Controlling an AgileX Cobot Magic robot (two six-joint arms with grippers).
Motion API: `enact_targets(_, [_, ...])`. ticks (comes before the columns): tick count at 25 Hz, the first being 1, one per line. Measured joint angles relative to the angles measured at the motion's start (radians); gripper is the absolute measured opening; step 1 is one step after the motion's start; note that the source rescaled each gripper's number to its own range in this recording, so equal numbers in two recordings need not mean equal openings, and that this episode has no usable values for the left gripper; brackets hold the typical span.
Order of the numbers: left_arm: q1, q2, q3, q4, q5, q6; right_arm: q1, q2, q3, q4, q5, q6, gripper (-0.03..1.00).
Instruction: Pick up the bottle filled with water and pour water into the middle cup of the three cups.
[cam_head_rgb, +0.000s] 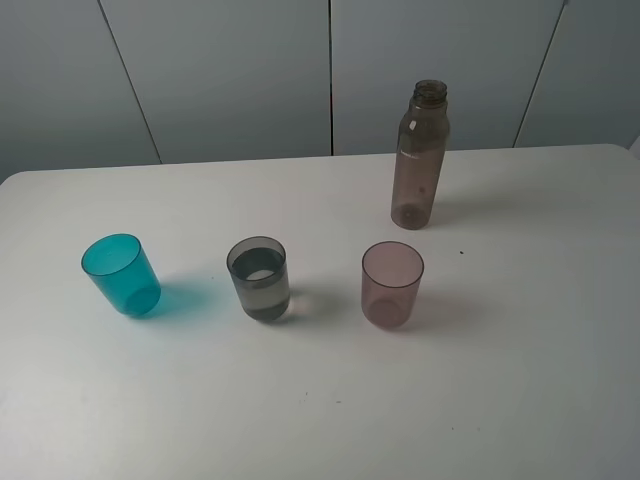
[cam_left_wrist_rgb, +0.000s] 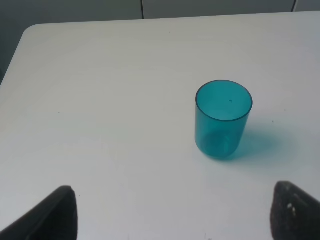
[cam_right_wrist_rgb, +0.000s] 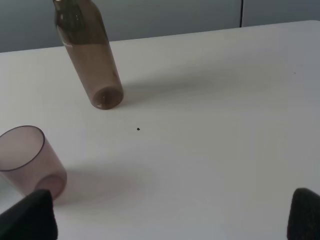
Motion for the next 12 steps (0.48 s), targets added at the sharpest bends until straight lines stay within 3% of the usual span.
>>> enact_targets(12, [0.0, 0.0, 0.0, 0.0, 0.0, 0.0, 0.0, 0.0, 0.0, 0.0, 0.0, 0.0, 1.0])
